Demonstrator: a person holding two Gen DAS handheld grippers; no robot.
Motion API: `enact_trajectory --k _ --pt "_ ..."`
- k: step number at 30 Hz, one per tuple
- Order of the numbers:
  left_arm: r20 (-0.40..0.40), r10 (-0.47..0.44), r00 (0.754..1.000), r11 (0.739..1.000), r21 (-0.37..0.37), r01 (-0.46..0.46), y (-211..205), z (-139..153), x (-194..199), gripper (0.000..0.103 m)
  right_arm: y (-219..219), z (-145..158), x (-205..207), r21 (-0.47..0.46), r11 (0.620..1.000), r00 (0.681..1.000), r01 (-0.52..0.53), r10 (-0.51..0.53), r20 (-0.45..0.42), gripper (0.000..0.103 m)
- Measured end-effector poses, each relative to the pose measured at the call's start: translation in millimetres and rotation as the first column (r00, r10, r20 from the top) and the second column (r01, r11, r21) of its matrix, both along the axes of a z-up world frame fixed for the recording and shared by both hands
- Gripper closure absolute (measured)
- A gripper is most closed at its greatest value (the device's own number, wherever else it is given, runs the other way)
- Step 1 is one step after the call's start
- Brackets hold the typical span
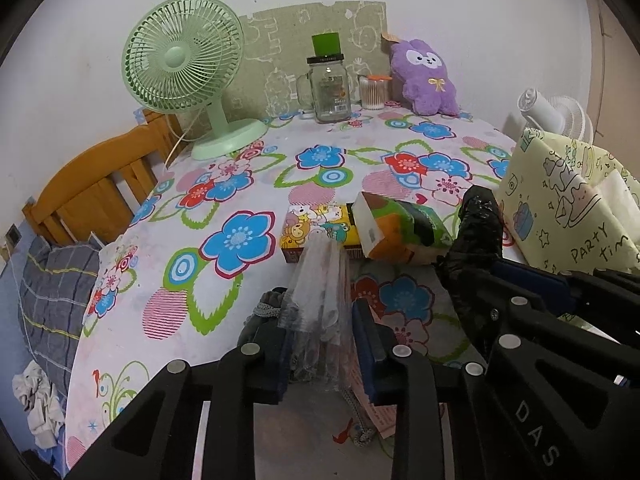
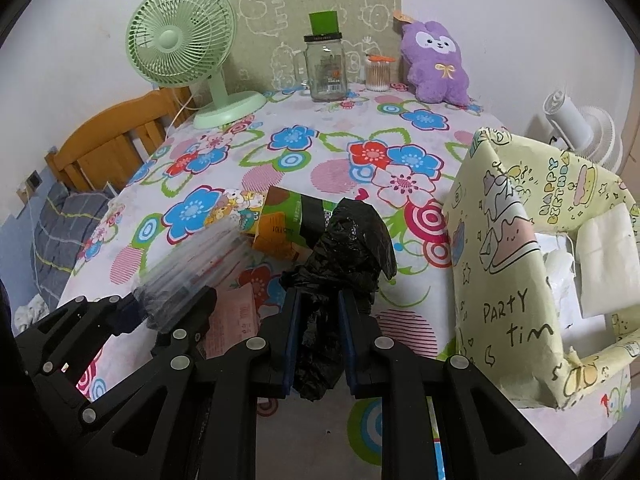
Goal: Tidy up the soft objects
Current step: 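Carry the black bag and clear bag toward the gift box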
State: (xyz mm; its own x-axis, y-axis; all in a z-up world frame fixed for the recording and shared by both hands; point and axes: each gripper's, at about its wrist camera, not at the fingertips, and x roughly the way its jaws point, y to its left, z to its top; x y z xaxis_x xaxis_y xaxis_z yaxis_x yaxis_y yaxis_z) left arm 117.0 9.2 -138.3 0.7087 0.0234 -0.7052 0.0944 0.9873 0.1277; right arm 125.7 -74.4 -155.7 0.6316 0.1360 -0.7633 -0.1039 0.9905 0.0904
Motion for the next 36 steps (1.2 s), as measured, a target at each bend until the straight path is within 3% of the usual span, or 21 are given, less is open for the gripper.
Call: enact_trajectory --k 10,36 --pt "-0.008 -0.014 1.000 0.999 -0.034 0.014 -0.6 3.5 -2.3 0.086 -0.3 4.0 -2.7 0.004 1.000 1.000 -0.003 0.003 0.001 0.081" --pt "0.083 0.011 0.997 0.995 -0.095 -0.003 -5.6 58.8 -31.8 0.087 -7.1 64.7 -34.0 -0.014 1.000 0.992 -0.025 0.027 0.123 0.081"
